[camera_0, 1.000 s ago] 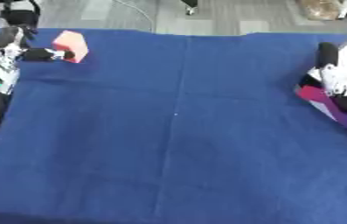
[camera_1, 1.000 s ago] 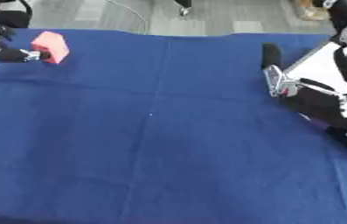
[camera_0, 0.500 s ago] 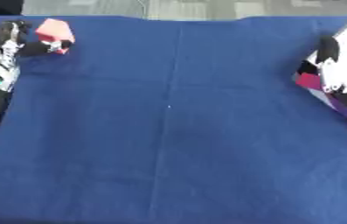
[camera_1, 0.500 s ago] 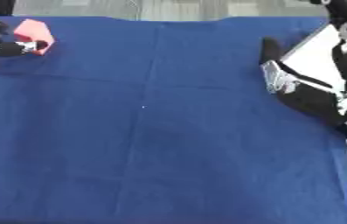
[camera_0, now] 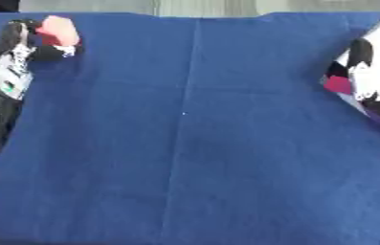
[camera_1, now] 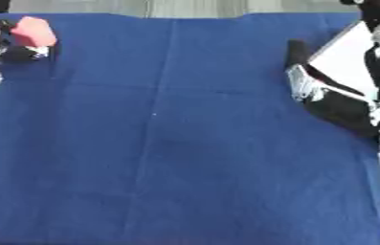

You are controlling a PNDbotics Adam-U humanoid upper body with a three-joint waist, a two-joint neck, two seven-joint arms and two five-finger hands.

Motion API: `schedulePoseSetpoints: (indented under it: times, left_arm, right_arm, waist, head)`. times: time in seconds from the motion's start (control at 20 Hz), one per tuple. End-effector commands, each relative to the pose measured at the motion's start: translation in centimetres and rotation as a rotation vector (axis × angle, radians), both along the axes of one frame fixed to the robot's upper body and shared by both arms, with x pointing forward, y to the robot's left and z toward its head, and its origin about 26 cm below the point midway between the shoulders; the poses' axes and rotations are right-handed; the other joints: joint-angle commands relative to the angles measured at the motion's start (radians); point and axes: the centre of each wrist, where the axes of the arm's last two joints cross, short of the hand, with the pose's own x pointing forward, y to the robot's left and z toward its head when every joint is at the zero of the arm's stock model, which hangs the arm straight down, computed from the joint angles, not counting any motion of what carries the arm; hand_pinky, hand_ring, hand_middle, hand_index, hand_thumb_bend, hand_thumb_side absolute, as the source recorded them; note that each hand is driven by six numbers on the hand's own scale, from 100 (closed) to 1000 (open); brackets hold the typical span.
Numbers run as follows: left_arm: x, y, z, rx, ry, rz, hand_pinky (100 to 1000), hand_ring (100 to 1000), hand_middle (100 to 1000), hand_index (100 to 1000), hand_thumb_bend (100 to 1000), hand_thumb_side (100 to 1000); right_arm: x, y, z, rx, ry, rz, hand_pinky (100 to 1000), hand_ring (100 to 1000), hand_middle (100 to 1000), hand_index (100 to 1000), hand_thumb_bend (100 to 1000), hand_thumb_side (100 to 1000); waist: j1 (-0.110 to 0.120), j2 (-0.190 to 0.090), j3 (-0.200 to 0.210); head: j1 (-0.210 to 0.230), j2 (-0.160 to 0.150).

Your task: Pick up the objects with one hand, pass them to the other hand, and then place them into the box on the other side of the table.

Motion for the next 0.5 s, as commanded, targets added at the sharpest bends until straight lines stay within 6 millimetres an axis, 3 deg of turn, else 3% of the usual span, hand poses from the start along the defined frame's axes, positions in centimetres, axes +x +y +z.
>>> schedulePoseSetpoints:
  times: [0.05,0.25,0.3,0.5]
  left_arm:
    - [0.32,-0.24,0.68,0.024,-0.036,0.001,816,590,599,721,777,472]
    - [0.37,-0.4,0.59,0.019,-0.082,0.007,792,508,502,620,581,385]
    - [0.37,-0.43,0.55,0.015,-0.091,0.007,791,505,498,616,569,380]
    - [0.36,-0.5,0.52,0.001,-0.143,0.017,772,461,443,549,318,266]
  right_arm:
    - [-0.37,0.02,0.81,0.0,-0.033,0.003,777,851,770,939,100,422]
    - [-0.35,-0.06,0.83,0.0,-0.033,-0.001,779,849,768,937,100,421]
    - [-0.35,-0.07,0.83,-0.001,-0.033,-0.001,779,849,768,937,100,421]
    - [-0.35,-0.13,0.79,-0.006,-0.03,-0.002,781,849,769,937,100,423]
  waist:
    - [-0.003,0.0,-0.002]
    - [-0.002,-0.004,-0.002]
    - [-0.001,-0.005,-0.002]
    - [-0.002,-0.012,0.001]
  head:
    - [0.002,-0.002]
    - [0.002,-0.002]
    - [0.002,-0.002]
    - [0.002,-0.002]
